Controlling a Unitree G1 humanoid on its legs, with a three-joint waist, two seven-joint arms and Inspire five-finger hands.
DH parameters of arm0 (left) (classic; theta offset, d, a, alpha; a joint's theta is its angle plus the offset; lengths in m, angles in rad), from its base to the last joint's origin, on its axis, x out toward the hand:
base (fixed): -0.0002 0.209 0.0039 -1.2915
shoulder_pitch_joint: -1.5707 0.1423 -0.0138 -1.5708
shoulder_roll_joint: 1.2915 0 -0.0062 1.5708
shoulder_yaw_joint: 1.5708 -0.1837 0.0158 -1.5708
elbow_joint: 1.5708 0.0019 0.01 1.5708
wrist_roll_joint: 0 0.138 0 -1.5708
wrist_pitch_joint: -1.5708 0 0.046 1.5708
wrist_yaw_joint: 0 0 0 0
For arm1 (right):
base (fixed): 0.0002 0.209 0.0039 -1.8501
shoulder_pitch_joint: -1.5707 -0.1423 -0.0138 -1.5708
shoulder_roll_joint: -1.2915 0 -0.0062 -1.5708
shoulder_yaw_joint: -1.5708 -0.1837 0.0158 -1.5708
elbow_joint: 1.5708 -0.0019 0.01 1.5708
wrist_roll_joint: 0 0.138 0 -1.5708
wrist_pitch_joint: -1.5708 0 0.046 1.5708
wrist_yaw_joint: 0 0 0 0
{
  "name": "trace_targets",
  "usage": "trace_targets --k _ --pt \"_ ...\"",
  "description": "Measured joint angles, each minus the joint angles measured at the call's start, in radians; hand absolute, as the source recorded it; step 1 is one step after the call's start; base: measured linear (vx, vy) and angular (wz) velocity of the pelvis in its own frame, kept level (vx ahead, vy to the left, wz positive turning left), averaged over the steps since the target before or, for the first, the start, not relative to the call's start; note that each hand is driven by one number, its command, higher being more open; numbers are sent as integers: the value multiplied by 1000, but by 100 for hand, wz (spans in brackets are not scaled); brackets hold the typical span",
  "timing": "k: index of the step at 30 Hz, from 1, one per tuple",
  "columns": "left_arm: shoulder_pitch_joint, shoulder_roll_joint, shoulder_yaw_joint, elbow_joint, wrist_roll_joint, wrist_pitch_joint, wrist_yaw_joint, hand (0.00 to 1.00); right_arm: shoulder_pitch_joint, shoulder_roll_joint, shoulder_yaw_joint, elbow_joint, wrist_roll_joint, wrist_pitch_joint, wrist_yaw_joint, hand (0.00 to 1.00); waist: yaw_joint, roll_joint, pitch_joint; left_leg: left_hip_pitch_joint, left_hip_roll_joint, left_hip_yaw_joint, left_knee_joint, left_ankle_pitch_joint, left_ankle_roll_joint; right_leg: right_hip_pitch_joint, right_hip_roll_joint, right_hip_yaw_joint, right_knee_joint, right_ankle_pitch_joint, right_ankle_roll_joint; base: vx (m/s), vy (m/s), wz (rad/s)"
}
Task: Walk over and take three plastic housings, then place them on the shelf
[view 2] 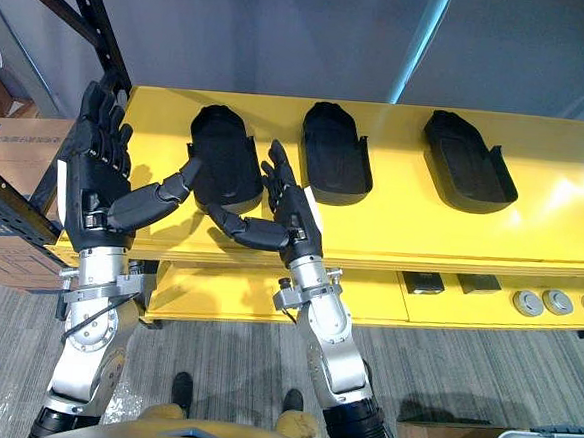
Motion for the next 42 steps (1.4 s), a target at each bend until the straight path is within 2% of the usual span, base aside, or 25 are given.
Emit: trace_targets --k 12,31,38,42 --pt "0 -1 -29 0 0 0 2 100 0 2 55 57 -2 0 2 100 0 0 0 -2 0 -7 0 -1 -3 0 0 -5 3 -7 -10 -9 -1 0" --pt "0 -3 -39 0 3 -1 24 100 -36 3 136 112 14 -34 88 100 2 0 0 -10 -1 -28 0 7 -1 4 1 -27 5 -9 -12 -4 -2 1" --pt "0 -4 -37 -3 3 -15 32 100 -43 3 174 112 16 -34 79 100 6 0 -1 -18 -1 -43 0 13 0 7 2 -43 5 -12 -16 -19 -6 6" --pt "0 -4 -38 -3 3 -15 25 100 -43 5 198 112 8 -34 29 100 6 -1 -1 -18 -1 -43 0 13 0 7 2 -43 5 -11 -16 0 0 0"
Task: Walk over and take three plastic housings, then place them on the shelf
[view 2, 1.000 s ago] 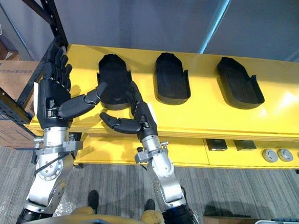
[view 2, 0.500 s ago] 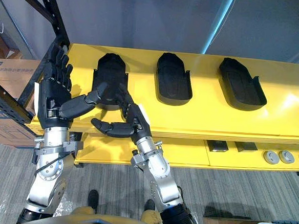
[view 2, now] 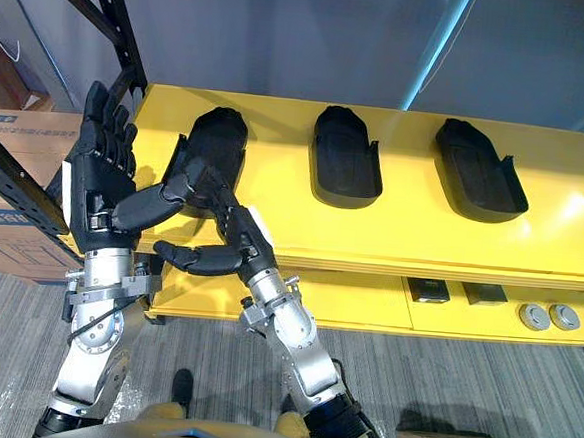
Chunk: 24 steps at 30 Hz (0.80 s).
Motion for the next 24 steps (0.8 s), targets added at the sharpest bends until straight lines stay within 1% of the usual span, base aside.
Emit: trace_targets --k 3,7,11,14,15,16,20,21,24 --pt "0 0 1 0 0 0 0 100 0 0 -9 0 -9 -1 -38 100 0 -1 -1 0 0 0 0 0 0 0 0 0 0 0 0 0 0 0" --pt "0 0 1 0 0 -1 -1 100 4 0 -74 -14 -12 -16 -70 100 0 -2 -3 1 0 0 0 1 1 2 0 0 -2 4 5 0 0 0" --pt "0 0 8 -1 0 -2 -3 100 55 -1 -191 -171 -11 -18 -76 100 -3 -3 -10 4 0 3 0 0 0 6 1 1 -4 6 8 0 -3 -1" --pt "6 0 26 -4 -2 -4 -15 100 104 -6 -288 -285 -10 -22 -83 100 -7 -8 -37 21 2 21 0 -10 -7 12 1 18 -5 5 8 1 -10 -13" --pt "6 0 28 -5 -2 -4 -20 100 115 -5 -304 -296 -9 -23 -87 100 -7 -8 -44 22 3 23 0 -12 -7 11 2 21 -6 5 8 -29 -11 -40" --pt "7 0 50 -21 -3 -29 -30 100 184 -3 -399 -328 -10 -24 -110 100 -14 -8 -51 39 5 53 0 -25 -5 11 2 50 -7 2 8 -30 -10 -36" --pt "9 0 74 -21 -4 -38 -34 100 223 0 -464 -329 -10 -17 -120 100 -43 -6 -56 49 9 73 0 -29 -4 8 5 70 -8 3 13 -19 -8 -18" --pt "81 1 111 16 -7 -44 -11 100 391 52 -616 -428 4 -22 -134 100 -92 3 -89 61 20 130 0 -55 -13 -7 14 122 -16 9 24 -7 -6 -10" --pt "81 1 111 16 -7 -44 -11 100 391 52 -616 -428 4 -22 -134 100 -91 3 -89 61 20 130 0 -55 -13 -7 14 122 -16 10 23 0 0 0"
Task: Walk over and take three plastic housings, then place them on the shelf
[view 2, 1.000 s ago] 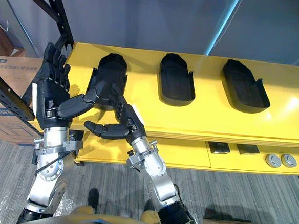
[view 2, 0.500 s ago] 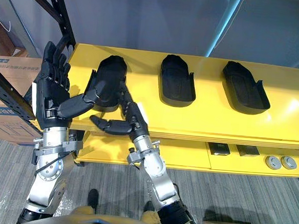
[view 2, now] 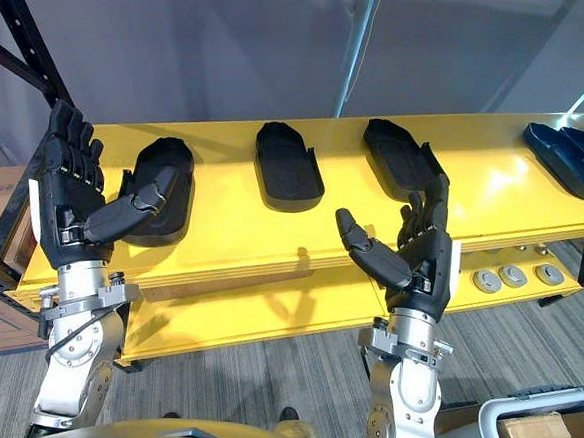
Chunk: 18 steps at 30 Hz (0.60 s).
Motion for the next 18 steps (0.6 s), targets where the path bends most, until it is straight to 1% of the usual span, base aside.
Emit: trace_targets --k 3,6,7,9,10,12,14,15,16,18 --pt "6 0 1 0 -4 0 -2 100 0 0 0 0 4 0 0 100 3 1 1 -1 0 -1 0 3 -3 0 0 0 1 2 -3 0 0 1" --pt "28 -2 17 0 -40 1 -19 100 -3 0 1 0 15 0 0 100 4 6 11 -6 0 -15 0 5 -3 -1 0 -7 10 0 -4 0 0 12" --pt "46 -2 27 0 -47 5 -28 100 -5 0 1 0 43 -7 0 100 8 10 18 -8 0 -22 0 7 -1 -1 0 -15 13 -6 1 -11 0 13" --pt "77 -13 55 -4 -79 21 -52 100 -14 0 4 0 74 -29 -1 100 19 16 42 -9 0 -30 0 8 2 1 0 -20 15 -10 1 -35 0 12" --pt "96 -27 73 -4 -98 40 -64 100 -21 1 4 0 88 -43 -1 100 31 22 57 -12 -1 -37 0 9 3 1 -1 -27 16 -11 1 -41 0 12" --pt "135 -39 98 -4 -127 63 -87 100 -31 3 21 10 107 -66 -1 100 34 29 69 -27 -1 -55 0 14 4 1 -2 -50 16 -13 -1 -27 -3 30" --pt "162 -41 115 -4 -153 85 -95 100 -47 5 41 40 113 -87 -1 100 45 31 82 -37 -2 -74 1 21 3 1 -1 -71 15 -15 -4 -1 -8 32" --pt "162 -42 117 -4 -153 91 -93 100 -47 5 43 53 111 -90 -1 100 56 31 82 -43 -3 -81 1 24 3 1 -1 -78 13 -15 -5 11 -9 24" --pt "162 -43 119 -6 -153 91 -90 100 -52 5 60 75 108 -93 -1 100 71 29 84 -45 -4 -89 1 31 3 3 -1 -86 13 -16 -6 16 -11 19" --pt "161 -46 121 -17 -153 91 -91 100 -61 5 87 108 105 -95 -1 100 85 27 87 -46 -6 -104 1 34 6 12 -2 -101 13 -19 -11 28 -13 23"
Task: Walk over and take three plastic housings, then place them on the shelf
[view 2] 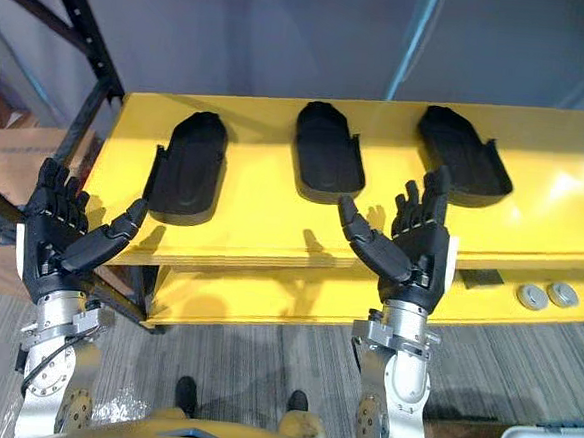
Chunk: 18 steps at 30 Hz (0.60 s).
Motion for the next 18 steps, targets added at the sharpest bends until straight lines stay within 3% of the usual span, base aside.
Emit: trace_targets --k 7,14,18 --pt "12 -29 7 -50 14 1 -19 100 -99 -2 38 67 -2 -4 -9 100 28 6 32 -14 -1 -30 3 4 0 6 0 -32 1 -4 -6 6 -8 13" --pt "41 -29 4 -44 157 11 -28 100 -103 -14 73 82 -21 -10 -24 100 29 4 53 -16 -1 -31 3 4 -1 -3 -2 -37 19 -19 -10 0 0 0" --pt "41 -18 5 -10 170 11 -27 100 -103 -21 69 81 -51 -91 -31 100 28 6 63 -24 -2 -28 3 4 0 -14 -3 -34 21 -19 -10 -4 -1 -2"
